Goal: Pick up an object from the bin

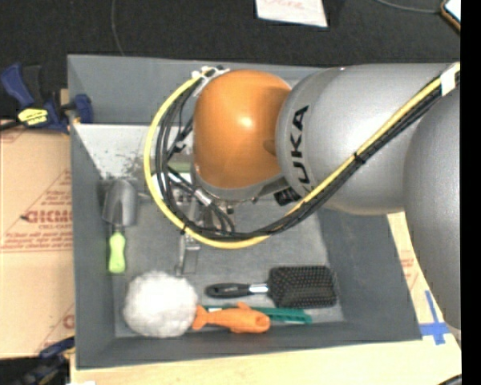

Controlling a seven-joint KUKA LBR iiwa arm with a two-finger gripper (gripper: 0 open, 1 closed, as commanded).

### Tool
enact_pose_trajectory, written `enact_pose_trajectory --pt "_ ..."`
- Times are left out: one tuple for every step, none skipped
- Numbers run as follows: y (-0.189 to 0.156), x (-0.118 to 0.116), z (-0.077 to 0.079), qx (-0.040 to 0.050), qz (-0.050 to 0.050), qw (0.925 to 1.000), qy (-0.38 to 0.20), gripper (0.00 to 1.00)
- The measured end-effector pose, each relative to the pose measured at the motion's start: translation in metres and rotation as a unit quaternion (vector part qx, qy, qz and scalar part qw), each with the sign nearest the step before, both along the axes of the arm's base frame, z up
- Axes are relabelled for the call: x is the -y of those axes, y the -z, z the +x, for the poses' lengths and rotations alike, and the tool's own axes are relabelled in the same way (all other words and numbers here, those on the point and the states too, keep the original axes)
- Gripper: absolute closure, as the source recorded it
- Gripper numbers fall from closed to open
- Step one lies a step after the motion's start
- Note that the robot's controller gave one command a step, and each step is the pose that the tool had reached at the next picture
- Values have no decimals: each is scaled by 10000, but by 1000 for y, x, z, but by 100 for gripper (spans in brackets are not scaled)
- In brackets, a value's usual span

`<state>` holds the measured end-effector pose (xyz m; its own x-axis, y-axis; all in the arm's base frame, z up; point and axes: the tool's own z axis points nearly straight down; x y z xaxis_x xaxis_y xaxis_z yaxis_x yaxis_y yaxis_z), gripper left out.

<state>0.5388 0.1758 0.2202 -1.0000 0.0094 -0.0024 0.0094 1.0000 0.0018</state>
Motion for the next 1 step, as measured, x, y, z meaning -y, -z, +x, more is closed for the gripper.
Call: enact_pose_trajectory --pt "0 0 0 -1 0 10000 1 0"
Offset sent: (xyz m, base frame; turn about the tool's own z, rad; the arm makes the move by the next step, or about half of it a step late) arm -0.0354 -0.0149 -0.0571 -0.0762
